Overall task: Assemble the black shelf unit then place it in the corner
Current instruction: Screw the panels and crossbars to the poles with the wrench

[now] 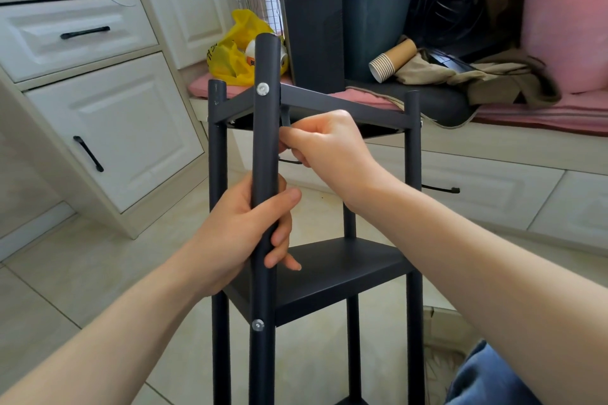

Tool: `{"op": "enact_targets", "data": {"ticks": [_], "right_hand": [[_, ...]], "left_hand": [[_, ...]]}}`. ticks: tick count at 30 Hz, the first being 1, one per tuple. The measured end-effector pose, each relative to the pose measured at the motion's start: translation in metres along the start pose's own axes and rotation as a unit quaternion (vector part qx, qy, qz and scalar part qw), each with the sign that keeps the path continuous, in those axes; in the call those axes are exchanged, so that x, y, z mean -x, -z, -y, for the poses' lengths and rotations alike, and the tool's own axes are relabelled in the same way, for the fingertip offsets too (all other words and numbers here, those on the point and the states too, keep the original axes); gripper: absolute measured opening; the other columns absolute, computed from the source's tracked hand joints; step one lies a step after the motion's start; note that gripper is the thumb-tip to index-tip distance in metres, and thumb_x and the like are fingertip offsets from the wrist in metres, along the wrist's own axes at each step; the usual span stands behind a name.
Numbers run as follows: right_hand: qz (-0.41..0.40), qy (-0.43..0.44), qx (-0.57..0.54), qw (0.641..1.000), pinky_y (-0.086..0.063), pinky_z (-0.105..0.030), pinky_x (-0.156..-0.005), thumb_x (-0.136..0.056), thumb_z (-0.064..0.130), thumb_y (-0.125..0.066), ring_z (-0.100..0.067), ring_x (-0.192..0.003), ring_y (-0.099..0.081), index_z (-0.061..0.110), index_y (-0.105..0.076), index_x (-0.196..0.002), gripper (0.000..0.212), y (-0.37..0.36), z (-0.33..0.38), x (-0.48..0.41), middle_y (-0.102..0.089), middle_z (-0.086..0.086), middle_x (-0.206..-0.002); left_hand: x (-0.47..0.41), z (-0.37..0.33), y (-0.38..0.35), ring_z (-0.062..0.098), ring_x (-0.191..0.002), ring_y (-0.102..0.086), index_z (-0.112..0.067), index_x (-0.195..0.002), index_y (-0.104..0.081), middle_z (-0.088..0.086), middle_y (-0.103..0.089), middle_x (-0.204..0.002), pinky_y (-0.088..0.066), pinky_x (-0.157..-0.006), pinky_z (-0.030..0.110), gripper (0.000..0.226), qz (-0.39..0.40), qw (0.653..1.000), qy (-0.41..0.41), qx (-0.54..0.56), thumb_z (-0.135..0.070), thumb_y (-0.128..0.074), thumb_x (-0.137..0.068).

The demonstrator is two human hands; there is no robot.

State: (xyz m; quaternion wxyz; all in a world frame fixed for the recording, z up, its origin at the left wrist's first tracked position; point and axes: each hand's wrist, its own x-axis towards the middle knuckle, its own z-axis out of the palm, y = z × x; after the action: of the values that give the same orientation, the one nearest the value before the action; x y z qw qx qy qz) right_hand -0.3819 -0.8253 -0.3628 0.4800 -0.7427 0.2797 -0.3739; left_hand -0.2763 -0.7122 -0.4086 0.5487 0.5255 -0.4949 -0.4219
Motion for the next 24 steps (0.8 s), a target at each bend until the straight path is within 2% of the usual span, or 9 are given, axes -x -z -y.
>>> {"op": "enact_targets", "data": {"ticks": [3,10,12,15,18,19,24], "right_hand": [[-0.011,0.019,-0.006,1.0,-0.041,-0.02,-0.059,-0.093,0.014,-0.062,-0.004,-0.048,-0.044,0.025,-0.06,-0.05,0.044,-0.002,-0.001,-0.002,-0.044,0.016,-0.04],[-0.049,0.073,0.027,0.996,-0.043,-0.011,-0.052,-0.095,0.014,-0.062,0.0,-0.044,-0.05,0.027,-0.06,-0.052,0.045,-0.01,-0.007,-0.001,-0.056,0.012,-0.048],[-0.056,0.089,0.04,0.994,-0.049,-0.014,-0.057,-0.096,0.013,-0.061,-0.001,-0.05,-0.057,0.018,-0.068,-0.06,0.037,-0.013,-0.009,0.0,-0.064,0.007,-0.057],[-0.068,0.105,0.038,0.991,-0.057,-0.028,-0.069,-0.097,0.012,-0.06,-0.012,-0.065,-0.068,0.002,-0.075,-0.075,0.029,-0.021,-0.013,-0.002,-0.072,-0.002,-0.069],[-0.099,0.122,0.045,0.987,-0.043,-0.013,-0.058,-0.097,0.01,-0.06,-0.003,-0.053,-0.055,0.005,-0.07,-0.069,0.03,-0.028,-0.016,-0.004,-0.062,0.007,-0.06],[-0.108,0.13,0.051,0.984,-0.041,-0.012,-0.058,-0.097,0.01,-0.06,-0.004,-0.053,-0.053,0.005,-0.071,-0.072,0.028,-0.031,-0.017,-0.004,-0.062,0.006,-0.061],[-0.125,0.148,0.047,0.98,-0.054,-0.037,-0.074,-0.098,0.01,-0.059,-0.024,-0.074,-0.067,-0.002,-0.075,-0.086,0.023,-0.04,-0.022,-0.009,-0.073,-0.011,-0.079]], "left_hand": [[-0.001,0.0,0.001,0.018,-0.036,-0.04,-0.023,-0.076,-0.051,0.007,-0.043,-0.052,-0.058,-0.055,0.041,0.023,-0.001,1.0,0.003,-0.003,-0.028,-0.064,-0.094],[-0.001,0.0,0.003,0.02,-0.037,-0.041,-0.015,-0.08,-0.042,0.008,-0.042,-0.052,-0.058,-0.054,0.041,0.028,-0.006,1.0,0.006,-0.01,-0.025,-0.064,-0.093],[0.0,-0.001,0.003,0.02,-0.037,-0.041,-0.015,-0.078,-0.042,0.009,-0.042,-0.052,-0.058,-0.054,0.041,0.028,-0.001,1.0,0.006,-0.014,-0.024,-0.064,-0.093],[0.0,-0.002,0.003,0.019,-0.037,-0.041,-0.018,-0.074,-0.042,0.009,-0.042,-0.052,-0.058,-0.055,0.042,0.028,0.003,1.0,0.013,-0.013,-0.021,-0.064,-0.092],[0.0,-0.002,0.003,0.019,-0.036,-0.041,-0.022,-0.072,-0.044,0.009,-0.041,-0.052,-0.058,-0.056,0.043,0.027,0.008,1.0,0.021,-0.008,-0.018,-0.063,-0.091],[0.0,-0.002,0.002,0.019,-0.036,-0.041,-0.023,-0.072,-0.045,0.009,-0.041,-0.052,-0.058,-0.056,0.043,0.027,0.01,1.0,0.022,-0.007,-0.017,-0.063,-0.091],[0.001,-0.005,0.002,0.019,-0.036,-0.042,-0.024,-0.069,-0.045,0.009,-0.041,-0.051,-0.058,-0.056,0.042,0.027,0.014,1.0,0.021,-0.019,-0.016,-0.061,-0.091]]}}
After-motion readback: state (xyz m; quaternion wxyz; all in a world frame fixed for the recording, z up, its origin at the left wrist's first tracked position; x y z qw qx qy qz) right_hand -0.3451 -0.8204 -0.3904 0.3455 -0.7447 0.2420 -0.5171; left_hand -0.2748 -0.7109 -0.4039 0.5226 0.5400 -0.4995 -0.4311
